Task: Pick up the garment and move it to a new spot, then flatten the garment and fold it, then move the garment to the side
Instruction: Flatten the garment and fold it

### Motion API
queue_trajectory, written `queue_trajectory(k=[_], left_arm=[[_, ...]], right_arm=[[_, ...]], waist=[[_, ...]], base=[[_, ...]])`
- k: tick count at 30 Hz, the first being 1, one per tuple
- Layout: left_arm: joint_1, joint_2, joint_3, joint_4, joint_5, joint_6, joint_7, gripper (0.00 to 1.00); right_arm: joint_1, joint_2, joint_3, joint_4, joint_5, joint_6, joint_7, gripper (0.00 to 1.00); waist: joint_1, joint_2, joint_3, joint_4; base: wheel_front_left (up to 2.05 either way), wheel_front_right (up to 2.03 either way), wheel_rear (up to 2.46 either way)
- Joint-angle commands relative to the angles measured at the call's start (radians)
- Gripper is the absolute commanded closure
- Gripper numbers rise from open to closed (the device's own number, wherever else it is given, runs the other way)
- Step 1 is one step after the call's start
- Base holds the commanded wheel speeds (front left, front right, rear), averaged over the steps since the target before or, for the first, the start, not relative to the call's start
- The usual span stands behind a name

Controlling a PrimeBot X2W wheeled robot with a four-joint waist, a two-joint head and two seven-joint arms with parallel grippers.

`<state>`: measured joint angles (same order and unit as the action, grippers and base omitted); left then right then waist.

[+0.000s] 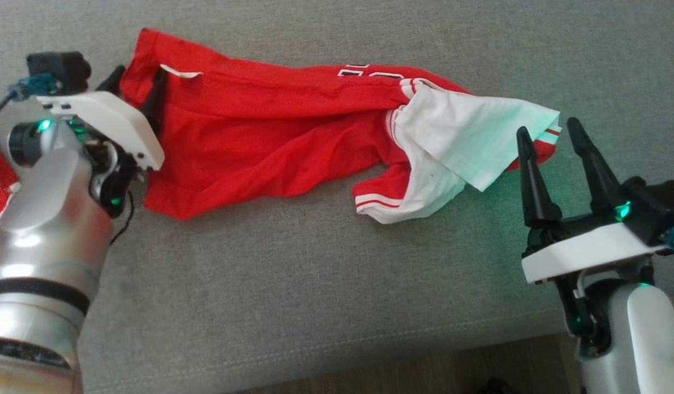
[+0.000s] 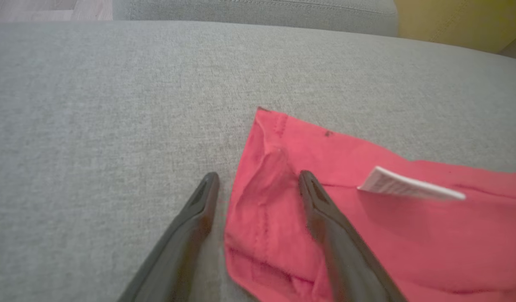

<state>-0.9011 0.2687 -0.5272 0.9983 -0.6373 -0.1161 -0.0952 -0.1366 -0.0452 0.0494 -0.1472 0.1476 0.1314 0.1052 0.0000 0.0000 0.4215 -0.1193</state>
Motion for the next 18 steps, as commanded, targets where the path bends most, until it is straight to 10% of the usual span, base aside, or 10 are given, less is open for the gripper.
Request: queue_trajectory(k=[1,4,5,6,7,18], left_arm=[[-0.034,0.034,0.025,0.011,-0.012,-0.004,-0.009,0.00],[-0.042,0.033,0.011,0.051,-0.018,-0.010,-0.014,0.00],[-0.045,0.035,0.003,0.062,-0.016,-0.011,-0.017,0.16],[-0.047,0.035,-0.004,0.071,-0.015,-0.012,-0.021,0.77],[-0.048,0.035,-0.011,0.077,-0.014,-0.013,-0.028,1.00],[-0.047,0.029,-0.056,0.062,-0.012,-0.014,-0.153,1.00]], right_arm=[[-0.025,-0.005,0.026,-0.027,0.008,-0.001,-0.011,0.00],[-0.026,-0.005,0.030,-0.019,0.016,-0.001,-0.016,0.00],[-0.026,-0.005,0.030,-0.017,0.018,-0.001,-0.017,0.00],[-0.026,-0.005,0.030,-0.015,0.020,-0.001,-0.018,0.00],[-0.026,-0.005,0.029,-0.012,0.022,-0.001,-0.020,0.00],[0.021,-0.005,0.058,0.046,0.031,-0.001,0.022,0.00]], waist=[[0.0000,0.0000,0.002,-0.003],[0.0000,0.0000,0.004,-0.007],[0.0000,0.0000,0.005,-0.008],[0.0000,0.0000,0.005,-0.009],[0.0000,0.0000,0.005,-0.009],[0.0000,0.0000,-0.024,0.010]], base=[[0.00,0.00,0.00],[0.00,0.00,0.00],[0.00,0.00,0.00],[0.00,0.00,0.00],[0.00,0.00,0.00],[0.00,0.00,0.00]])
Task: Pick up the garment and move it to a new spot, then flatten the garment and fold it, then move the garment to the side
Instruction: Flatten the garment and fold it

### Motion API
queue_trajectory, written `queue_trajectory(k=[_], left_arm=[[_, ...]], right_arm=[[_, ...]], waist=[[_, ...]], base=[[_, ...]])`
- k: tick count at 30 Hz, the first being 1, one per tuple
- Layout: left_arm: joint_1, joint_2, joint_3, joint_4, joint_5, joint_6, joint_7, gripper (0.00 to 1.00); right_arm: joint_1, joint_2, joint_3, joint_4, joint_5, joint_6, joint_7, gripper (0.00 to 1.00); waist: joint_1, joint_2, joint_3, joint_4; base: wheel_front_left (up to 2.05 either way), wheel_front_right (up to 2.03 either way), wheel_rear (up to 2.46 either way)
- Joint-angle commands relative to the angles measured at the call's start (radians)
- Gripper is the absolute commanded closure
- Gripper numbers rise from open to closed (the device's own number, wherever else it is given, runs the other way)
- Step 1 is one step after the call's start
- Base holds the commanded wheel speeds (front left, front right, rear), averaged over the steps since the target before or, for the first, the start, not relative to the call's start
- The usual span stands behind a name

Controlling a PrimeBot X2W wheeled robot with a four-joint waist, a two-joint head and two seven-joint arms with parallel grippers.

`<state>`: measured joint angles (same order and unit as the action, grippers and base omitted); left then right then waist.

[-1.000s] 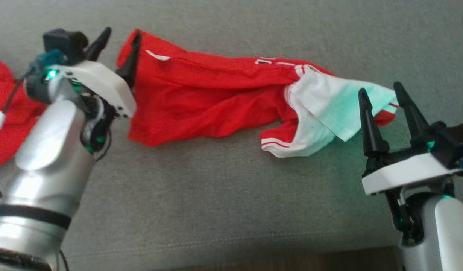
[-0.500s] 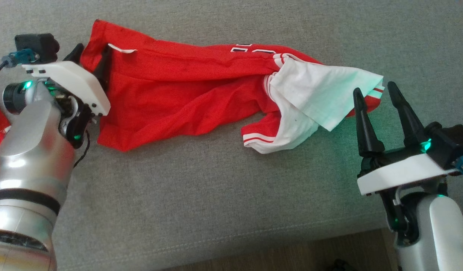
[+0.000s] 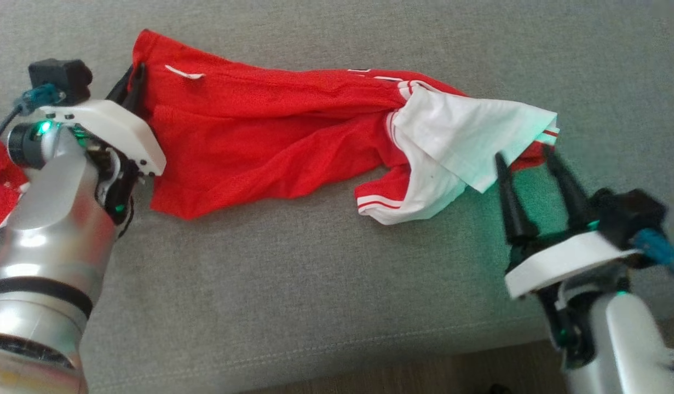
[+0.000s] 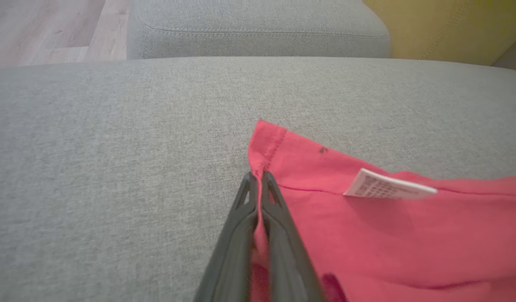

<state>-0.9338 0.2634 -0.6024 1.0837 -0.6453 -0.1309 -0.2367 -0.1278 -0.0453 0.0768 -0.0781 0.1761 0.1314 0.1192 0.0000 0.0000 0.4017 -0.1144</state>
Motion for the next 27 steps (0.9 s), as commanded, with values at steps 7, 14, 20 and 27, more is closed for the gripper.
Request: queue_trajectory(k=[7,14,20,27], left_arm=[[0.000,0.030,-0.002,-0.042,-0.011,0.000,-0.022,1.00],[-0.003,0.027,-0.017,-0.046,-0.013,0.000,-0.024,1.00],[0.001,0.028,-0.014,-0.057,-0.012,0.000,-0.025,1.00],[0.040,0.041,0.028,-0.109,0.004,0.008,-0.025,1.00]], right_arm=[[0.029,-0.005,0.054,0.078,0.015,-0.001,0.031,0.00],[-0.029,-0.005,0.063,0.168,0.044,-0.001,0.001,0.00],[-0.052,-0.005,0.079,0.186,0.065,-0.001,-0.036,1.00],[-0.031,-0.005,0.052,0.125,0.063,-0.001,-0.059,1.00]], waist=[[0.0000,0.0000,-0.014,0.026],[0.0000,0.0000,-0.012,0.037],[0.0000,0.0000,-0.018,0.041],[0.0000,0.0000,-0.053,0.038]], base=[[0.00,0.00,0.00],[0.00,0.00,0.00],[0.00,0.00,0.00],[0.00,0.00,0.00]])
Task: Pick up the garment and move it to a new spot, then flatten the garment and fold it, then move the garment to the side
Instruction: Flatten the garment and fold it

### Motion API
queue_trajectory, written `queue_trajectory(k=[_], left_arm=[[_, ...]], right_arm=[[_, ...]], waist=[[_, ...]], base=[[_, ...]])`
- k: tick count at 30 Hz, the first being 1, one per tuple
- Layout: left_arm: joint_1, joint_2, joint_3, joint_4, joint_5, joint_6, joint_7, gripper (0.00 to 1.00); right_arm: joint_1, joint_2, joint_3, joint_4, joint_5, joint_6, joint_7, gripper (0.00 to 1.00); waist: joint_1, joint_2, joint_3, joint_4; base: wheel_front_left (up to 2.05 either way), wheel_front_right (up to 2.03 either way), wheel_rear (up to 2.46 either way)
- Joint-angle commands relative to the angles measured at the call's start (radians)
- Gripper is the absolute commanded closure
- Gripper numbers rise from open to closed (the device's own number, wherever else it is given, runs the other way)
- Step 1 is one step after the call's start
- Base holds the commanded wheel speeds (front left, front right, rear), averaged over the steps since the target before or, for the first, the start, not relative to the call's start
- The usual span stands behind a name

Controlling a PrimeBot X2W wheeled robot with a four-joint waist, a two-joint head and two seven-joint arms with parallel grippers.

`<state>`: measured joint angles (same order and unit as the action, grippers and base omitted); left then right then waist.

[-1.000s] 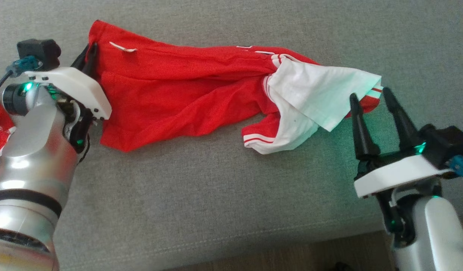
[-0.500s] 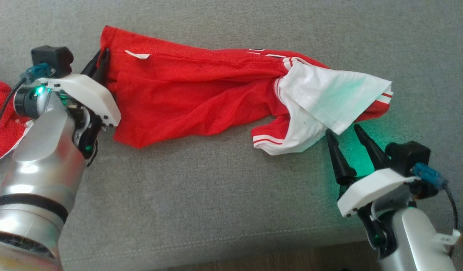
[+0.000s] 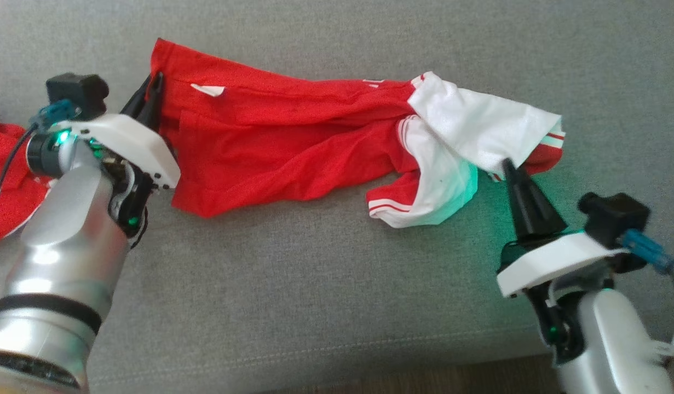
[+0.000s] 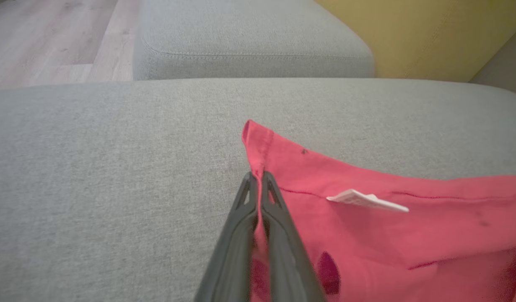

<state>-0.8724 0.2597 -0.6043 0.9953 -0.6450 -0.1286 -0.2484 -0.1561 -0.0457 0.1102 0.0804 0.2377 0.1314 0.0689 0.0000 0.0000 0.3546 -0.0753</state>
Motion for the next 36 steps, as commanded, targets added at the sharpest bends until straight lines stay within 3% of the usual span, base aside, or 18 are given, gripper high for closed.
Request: queue_trajectory(k=[1,10,18,29,36], left_arm=[[-0.011,0.049,0.041,-0.036,0.005,0.008,-0.013,1.00],[0.096,0.092,0.174,-0.286,0.049,0.033,-0.013,1.00],[0.136,0.163,0.200,-0.485,0.031,0.046,0.061,1.00],[0.252,0.294,0.253,-0.941,-0.029,0.158,0.284,1.00],[0.319,0.320,0.273,-1.073,-0.058,0.204,0.334,1.00]], right_arm=[[0.000,-0.004,0.013,-0.050,-0.001,-0.001,-0.013,1.00],[-0.043,-0.004,-0.107,-0.217,-0.071,-0.001,-0.002,1.00],[-0.130,-0.005,-0.188,-0.390,-0.130,-0.001,0.053,1.00],[-0.243,-0.058,-0.241,-0.581,-0.137,-0.001,0.153,1.00],[-0.249,-0.066,-0.254,-0.591,-0.110,-0.001,0.183,1.00]], waist=[[0.0000,0.0000,-0.015,-0.001],[0.0000,0.0000,-0.113,0.028],[0.0000,0.0000,-0.203,0.071],[0.0000,0.0000,-0.283,0.104],[0.0000,0.0000,-0.285,0.112]], base=[[0.00,0.00,0.00],[0.00,0.00,0.00],[0.00,0.00,0.00],[0.00,0.00,0.00],[0.00,0.00,0.00]])
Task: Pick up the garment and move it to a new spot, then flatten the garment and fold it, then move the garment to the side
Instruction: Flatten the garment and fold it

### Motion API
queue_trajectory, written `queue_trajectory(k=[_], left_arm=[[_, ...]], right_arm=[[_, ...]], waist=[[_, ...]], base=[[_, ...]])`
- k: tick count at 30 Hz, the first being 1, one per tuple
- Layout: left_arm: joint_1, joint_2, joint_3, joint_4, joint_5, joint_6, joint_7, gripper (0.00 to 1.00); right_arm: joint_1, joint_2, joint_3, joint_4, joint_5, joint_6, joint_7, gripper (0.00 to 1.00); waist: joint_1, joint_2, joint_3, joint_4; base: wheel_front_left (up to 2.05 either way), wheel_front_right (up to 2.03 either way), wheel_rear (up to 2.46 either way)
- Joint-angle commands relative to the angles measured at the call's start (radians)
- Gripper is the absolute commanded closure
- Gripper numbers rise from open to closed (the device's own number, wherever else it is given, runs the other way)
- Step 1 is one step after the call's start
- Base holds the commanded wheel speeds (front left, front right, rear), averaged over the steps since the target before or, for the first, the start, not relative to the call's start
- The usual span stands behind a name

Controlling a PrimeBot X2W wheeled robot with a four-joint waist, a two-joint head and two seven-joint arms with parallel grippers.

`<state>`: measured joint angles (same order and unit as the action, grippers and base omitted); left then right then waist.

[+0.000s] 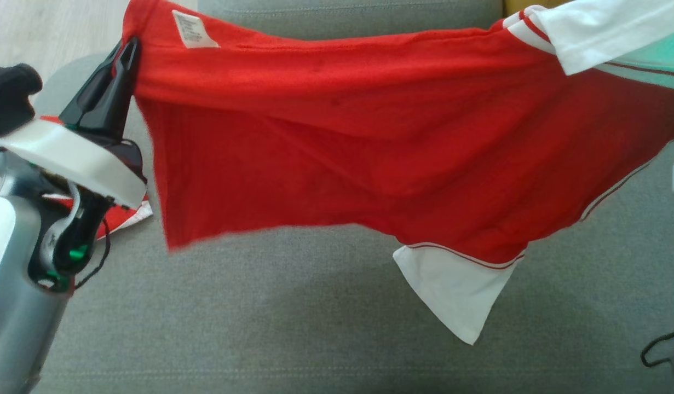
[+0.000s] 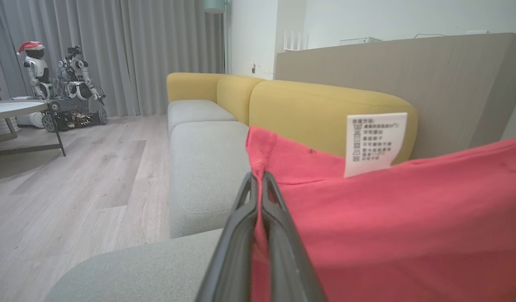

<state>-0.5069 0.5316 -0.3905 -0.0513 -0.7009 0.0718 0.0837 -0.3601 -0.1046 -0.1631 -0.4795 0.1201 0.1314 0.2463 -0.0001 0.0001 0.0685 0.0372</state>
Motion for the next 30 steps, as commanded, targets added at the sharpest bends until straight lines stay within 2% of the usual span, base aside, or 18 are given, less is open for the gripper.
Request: queue_trajectory(k=[1,6,11,16,22,25,30], left_arm=[[-0.040,0.049,0.062,-0.038,-0.005,0.008,0.005,1.00],[-0.069,0.035,0.065,-0.045,-0.018,0.008,0.006,1.00],[-0.221,-0.019,0.048,0.054,-0.003,-0.024,-0.027,1.00],[-0.451,-0.096,0.031,0.266,0.041,-0.063,-0.110,1.00],[-0.696,-0.177,0.018,0.565,0.100,-0.107,-0.267,1.00],[-0.775,-0.211,0.014,0.697,0.120,-0.123,-0.315,1.00],[-0.805,-0.271,0.011,0.899,0.124,-0.150,-0.340,1.00]], right_arm=[[-0.048,-0.007,0.020,-0.024,0.014,-0.001,0.008,1.00],[-0.120,-0.022,0.042,0.074,0.061,-0.001,0.010,1.00],[-0.324,-0.050,0.088,0.252,0.117,-0.001,-0.017,1.00],[-0.620,-0.055,0.144,0.499,0.146,-0.001,-0.110,1.00],[-0.939,-0.025,0.216,0.825,0.163,-0.001,-0.301,1.00],[-1.039,-0.008,0.253,0.983,0.176,-0.001,-0.380,1.00],[-1.101,0.027,0.326,1.237,0.219,-0.001,-0.419,1.00]], waist=[[0.0001,-0.0001,0.003,-0.001],[0.0001,-0.0001,0.028,-0.006],[0.0001,-0.0001,0.077,-0.008],[0.0001,-0.0001,0.142,-0.007],[0.0001,-0.0001,0.179,-0.007],[0.0001,-0.0001,0.193,-0.012],[0.0001,-0.0001,0.231,-0.024]], base=[[0.00,0.00,0.00],[0.00,0.00,0.00],[0.00,0.00,0.00],[0.00,0.00,0.00],[0.00,0.00,0.00],[0.00,0.00,0.00],[0.00,0.00,0.00]])
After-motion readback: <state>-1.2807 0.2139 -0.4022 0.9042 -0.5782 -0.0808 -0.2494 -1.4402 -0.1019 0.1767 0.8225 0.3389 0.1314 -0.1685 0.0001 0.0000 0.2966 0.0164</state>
